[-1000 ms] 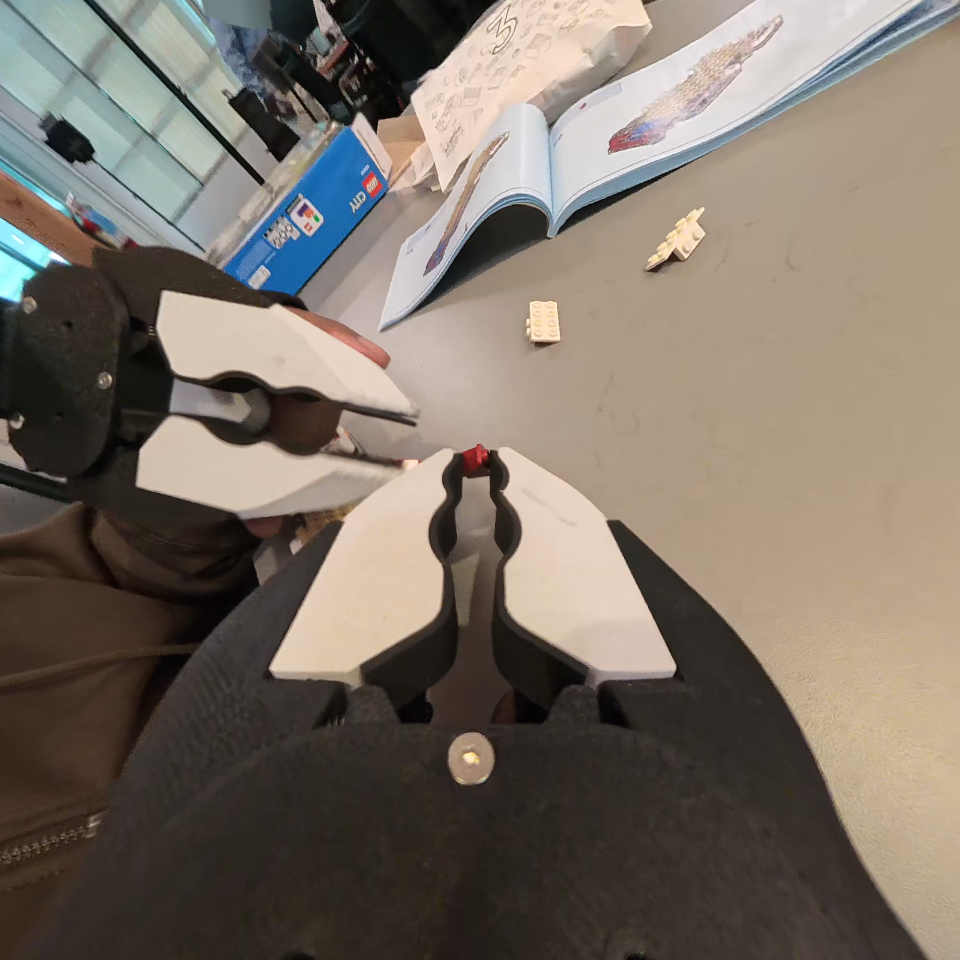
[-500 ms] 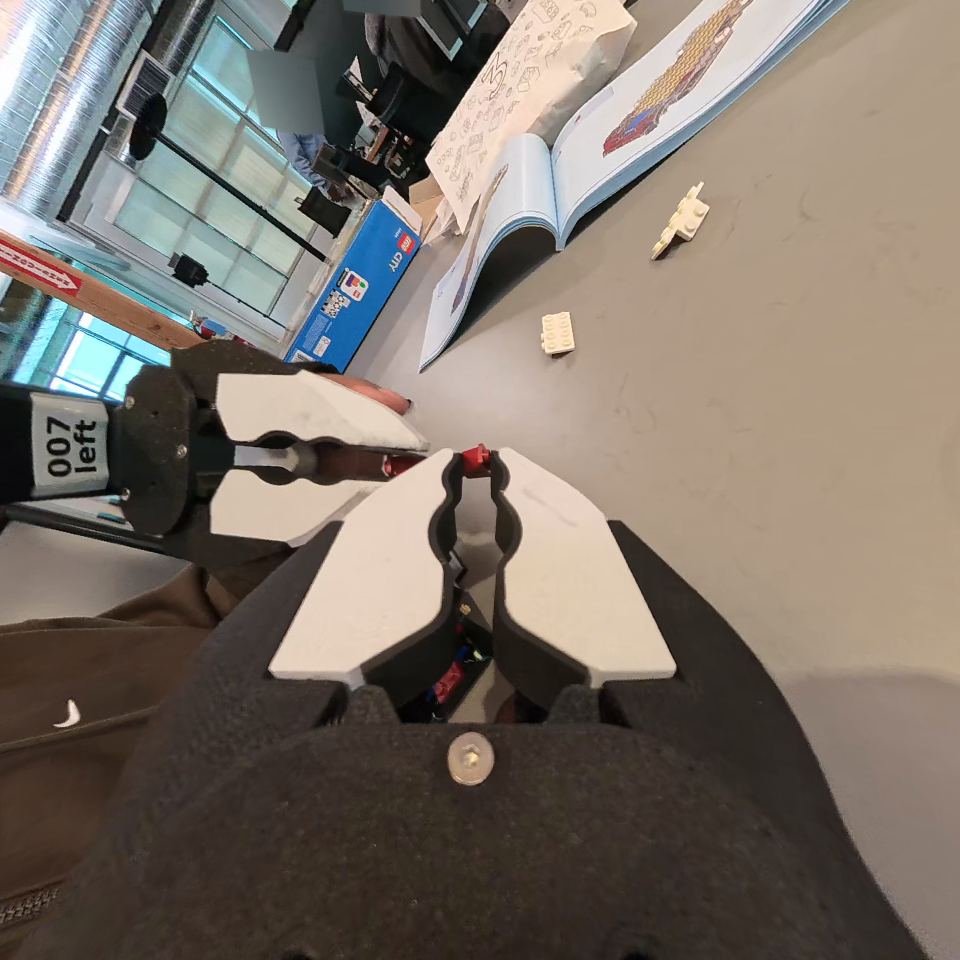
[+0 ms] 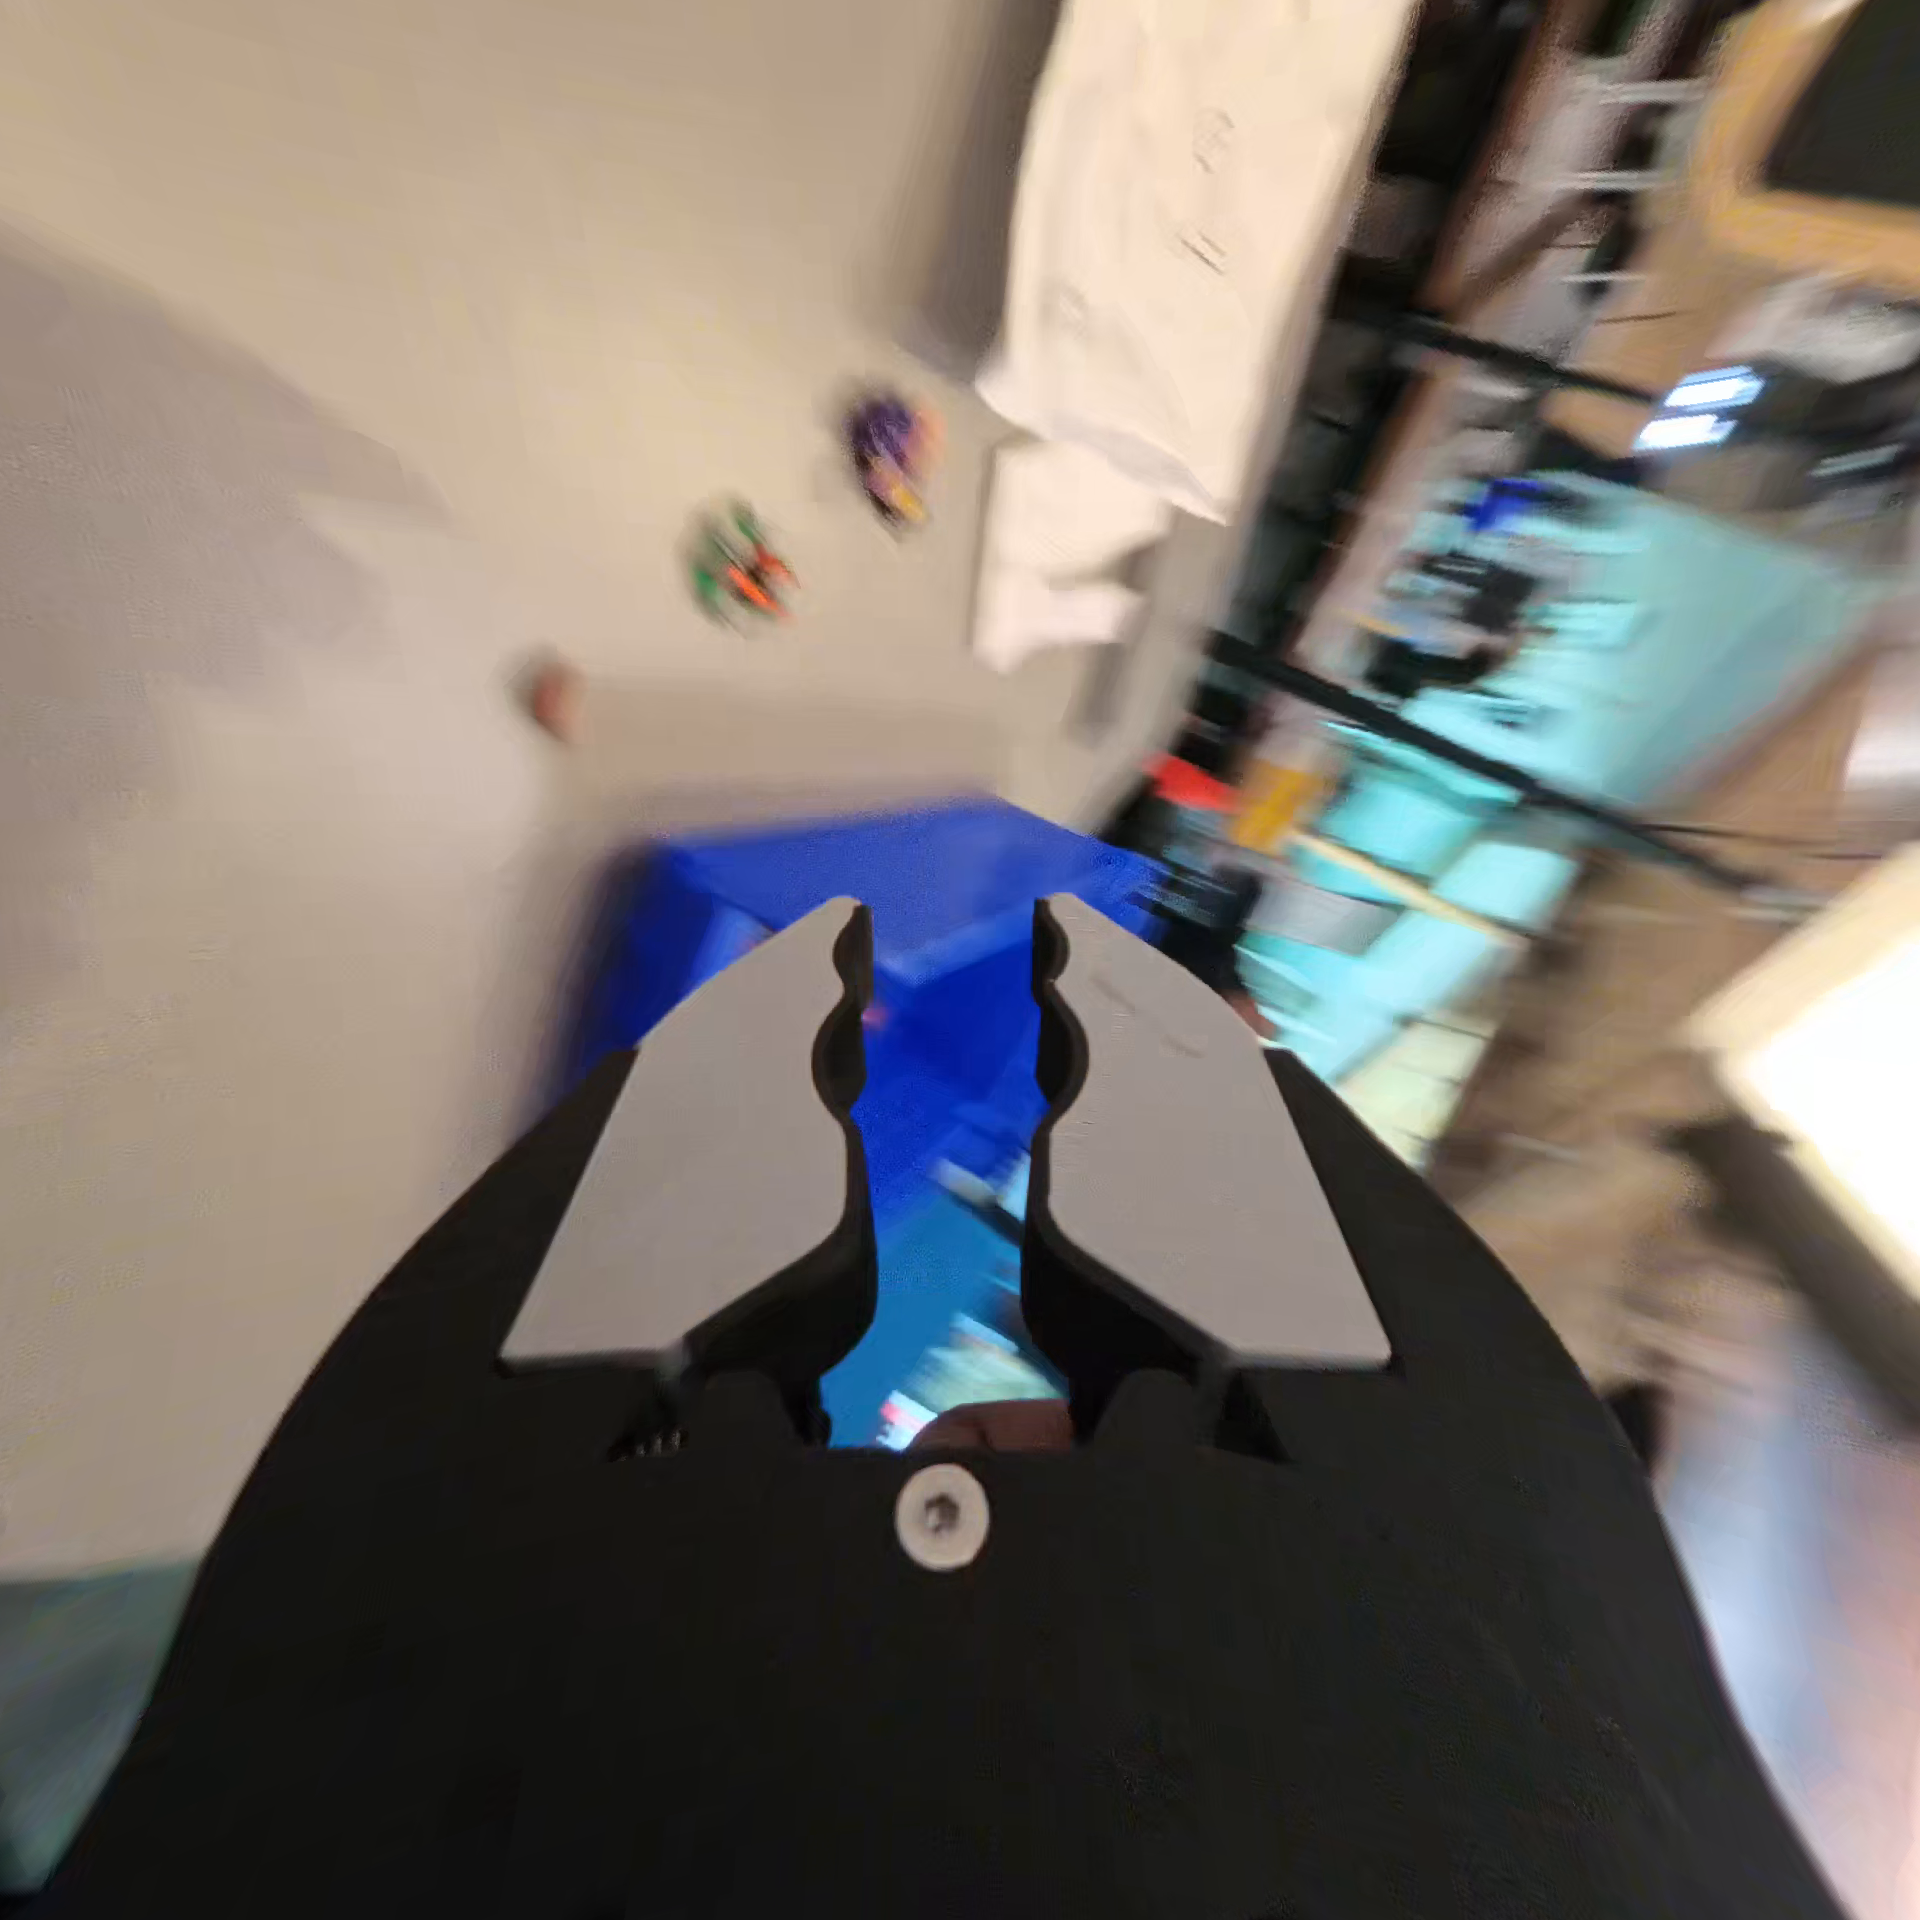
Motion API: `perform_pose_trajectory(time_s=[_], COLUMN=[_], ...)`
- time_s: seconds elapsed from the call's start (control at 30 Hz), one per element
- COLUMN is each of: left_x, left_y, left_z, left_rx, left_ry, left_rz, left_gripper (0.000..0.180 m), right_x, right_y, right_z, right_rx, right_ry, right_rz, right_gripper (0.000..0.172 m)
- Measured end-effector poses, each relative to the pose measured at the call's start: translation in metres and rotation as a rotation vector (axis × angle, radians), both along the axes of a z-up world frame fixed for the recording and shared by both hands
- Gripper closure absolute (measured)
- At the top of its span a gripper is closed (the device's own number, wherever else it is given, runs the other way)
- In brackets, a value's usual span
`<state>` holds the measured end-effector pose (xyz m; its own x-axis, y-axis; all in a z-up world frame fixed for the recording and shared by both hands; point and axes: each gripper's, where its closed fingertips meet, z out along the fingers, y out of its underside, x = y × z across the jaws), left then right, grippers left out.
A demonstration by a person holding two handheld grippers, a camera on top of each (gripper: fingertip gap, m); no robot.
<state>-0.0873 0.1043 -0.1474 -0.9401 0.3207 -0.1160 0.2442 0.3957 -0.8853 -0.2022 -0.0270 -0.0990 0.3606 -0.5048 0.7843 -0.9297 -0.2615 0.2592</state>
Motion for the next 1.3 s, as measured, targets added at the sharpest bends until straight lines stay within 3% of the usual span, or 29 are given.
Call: perform_pose_trajectory(time_s=[0.07,0.13,0.27,0.43,1.1,1.3], left_x=[0.009,0.019,0.030,0.040,0.034,0.028], left_y=[0.000,0.000,0.003,0.008,0.009,0.011], left_z=[0.005,0.009,0.012,0.012,0.009,0.011], left_rx=[-0.020,-0.038,-0.059,-0.072,-0.059,-0.072], left_ry=[0.019,0.020,0.038,0.070,0.067,0.070], left_rz=[0.019,0.043,0.070,0.087,0.054,0.021], left_gripper=[0.173,0.173,0.173,0.173,0.173,0.173], right_x=[-0.005,-0.005,0.011,0.041,0.064,0.051], right_y=[0.006,0.028,0.081,0.134,0.148,0.145], right_z=[0.037,0.059,0.084,0.116,0.114,0.119], right_rx=[-0.284,-0.433,-0.588,-0.648,-0.614,-0.604], right_ry=[0.312,0.548,0.752,0.688,0.710,0.694], right_rz=[0.062,0.121,0.247,0.343,0.380,0.360], right_gripper=[0.139,0.138,0.143,0.151,0.156,0.156])
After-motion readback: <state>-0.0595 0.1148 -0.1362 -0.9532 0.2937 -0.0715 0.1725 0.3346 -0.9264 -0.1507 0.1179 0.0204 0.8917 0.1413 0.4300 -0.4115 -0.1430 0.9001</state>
